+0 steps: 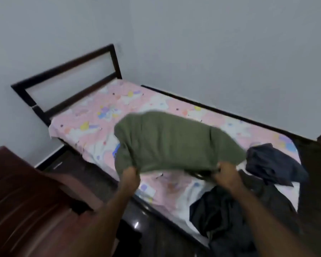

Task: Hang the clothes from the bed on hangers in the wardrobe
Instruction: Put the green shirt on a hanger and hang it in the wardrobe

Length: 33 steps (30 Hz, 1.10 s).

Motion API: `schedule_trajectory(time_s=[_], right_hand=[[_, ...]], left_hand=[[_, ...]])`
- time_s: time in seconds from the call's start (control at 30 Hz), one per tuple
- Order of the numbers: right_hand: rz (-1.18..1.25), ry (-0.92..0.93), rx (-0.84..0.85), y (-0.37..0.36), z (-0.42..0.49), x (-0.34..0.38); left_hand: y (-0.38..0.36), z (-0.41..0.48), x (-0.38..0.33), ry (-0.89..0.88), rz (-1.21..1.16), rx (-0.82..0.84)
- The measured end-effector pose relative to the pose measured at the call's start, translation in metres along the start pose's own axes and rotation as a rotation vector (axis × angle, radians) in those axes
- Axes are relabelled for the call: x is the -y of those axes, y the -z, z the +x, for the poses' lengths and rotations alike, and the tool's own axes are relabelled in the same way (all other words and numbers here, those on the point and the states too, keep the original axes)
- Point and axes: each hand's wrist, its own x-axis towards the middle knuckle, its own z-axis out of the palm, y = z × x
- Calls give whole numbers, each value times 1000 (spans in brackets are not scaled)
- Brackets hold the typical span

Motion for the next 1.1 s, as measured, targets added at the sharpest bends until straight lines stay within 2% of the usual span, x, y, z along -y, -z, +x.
schedule_trajectory(time_s=[0.07, 0.2, 0.37, 0.43, 0.53, 0.67, 0.77, 0.83, 0.9, 0.97, 1.03, 1.1], right_hand=[[-104, -127, 243, -54, -31, -47], [-115, -167, 350, -83, -57, -62], [-32, -159, 351, -73, -32, -42], [-11, -104, 310, -55, -15, -24], [7, -22, 197, -11, 15, 14], [39, 137, 5, 84, 43, 82], [307, 233, -261, 161, 34, 134], [455, 290, -470, 198, 20, 166], [346, 353, -468, 213, 0, 189], [263, 326, -474, 222, -14, 201], [340, 328, -557, 239, -12, 202], [343, 375, -696, 244, -61, 248]], left_hand=[[-51, -36, 40, 89, 135, 181], [-75, -66, 54, 160, 82, 241], [-67, -61, 35, 323, -214, 103], [-50, -53, 15, 306, -275, -6], [4, -32, -24, 195, -351, -96], [115, -1, -77, -25, -407, -195], [195, -14, -130, -216, -468, -453], [236, -21, -157, -311, -371, -576], [262, -33, -168, -314, -273, -603], [277, -40, -173, -264, -299, -641], [288, -48, -187, -265, -347, -687], [337, -77, -160, -330, -387, -702]])
